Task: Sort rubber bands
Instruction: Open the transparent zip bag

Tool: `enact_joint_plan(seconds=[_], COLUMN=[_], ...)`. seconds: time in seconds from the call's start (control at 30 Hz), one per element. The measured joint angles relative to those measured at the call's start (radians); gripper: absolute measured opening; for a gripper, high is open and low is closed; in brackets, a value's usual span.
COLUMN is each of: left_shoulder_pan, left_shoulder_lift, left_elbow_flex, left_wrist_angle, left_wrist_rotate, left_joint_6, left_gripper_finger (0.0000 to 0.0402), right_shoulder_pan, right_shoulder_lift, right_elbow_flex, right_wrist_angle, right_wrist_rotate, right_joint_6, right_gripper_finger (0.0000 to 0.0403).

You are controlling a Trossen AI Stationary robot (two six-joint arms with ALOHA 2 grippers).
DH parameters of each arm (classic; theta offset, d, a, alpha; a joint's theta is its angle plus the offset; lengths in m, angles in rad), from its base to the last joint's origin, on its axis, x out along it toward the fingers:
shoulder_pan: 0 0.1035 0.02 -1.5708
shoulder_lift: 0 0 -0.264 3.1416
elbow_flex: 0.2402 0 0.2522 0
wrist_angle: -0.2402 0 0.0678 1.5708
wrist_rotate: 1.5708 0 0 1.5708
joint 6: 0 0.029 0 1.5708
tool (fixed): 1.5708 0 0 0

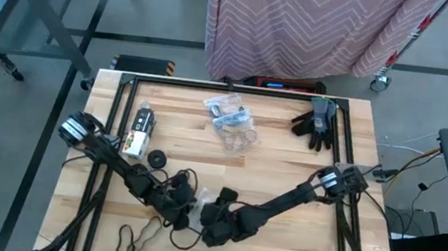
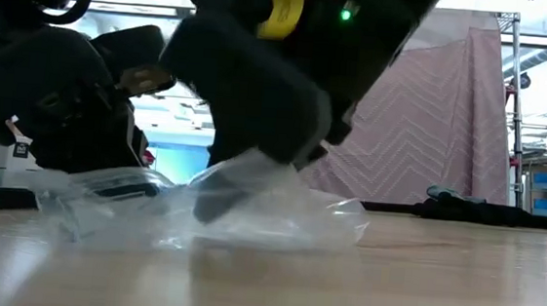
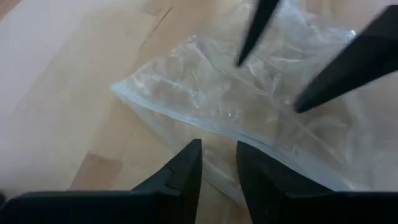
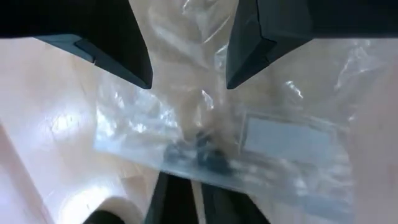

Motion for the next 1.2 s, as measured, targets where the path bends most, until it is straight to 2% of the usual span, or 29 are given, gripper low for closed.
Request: enact_joint_plan(seconds=[0.17, 0.27, 0.37, 0.53, 0.6, 0.77, 1.2], left_shoulder_pan=[0.000, 0.000, 0.000, 0.000, 0.000, 0.000, 0.000], left_shoulder_lift=[0.000, 0.000, 0.000, 0.000, 0.001, 0.001, 0.001], left_elbow_flex=[-0.001, -0.001, -0.001, -0.001, -0.002, -0.002, -0.002], left_wrist_angle=[-0.036, -0.035, -0.034, -0.034, -0.034, -0.034, -0.037], left_wrist_rotate=[0.000, -0.001, -0.001, 0.000, 0.000, 0.000, 0.001], left_joint_6=[-0.030, -0.031, -0.033, -0.035, -0.035, -0.034, -0.032], left_gripper_finger=[0.0091, 0.0091, 0.0091, 0.0091, 0.0091, 0.0091, 0.0091], right_shoulder_pan=[0.005, 0.001, -0.007, -0.010, -0.009, -0.009, 0.021], right_shoulder_lift=[-0.001, -0.001, -0.001, -0.002, -0.002, -0.024, -0.119], right_elbow_flex=[0.000, -0.006, -0.015, -0.032, -0.033, -0.037, -0.035], right_wrist_angle=[0.007, 0.007, 0.014, 0.025, 0.025, 0.019, 0.016], right_wrist_rotate=[-0.047, -0.070, -0.103, -0.120, -0.120, -0.122, -0.012], right_joint_6=[0.053, 0.054, 0.057, 0.057, 0.044, 0.031, -0.064], right_gripper_finger=[0.0181, 0.0158, 0.0117, 0.0025, 0.0007, 0.0002, 0.0000])
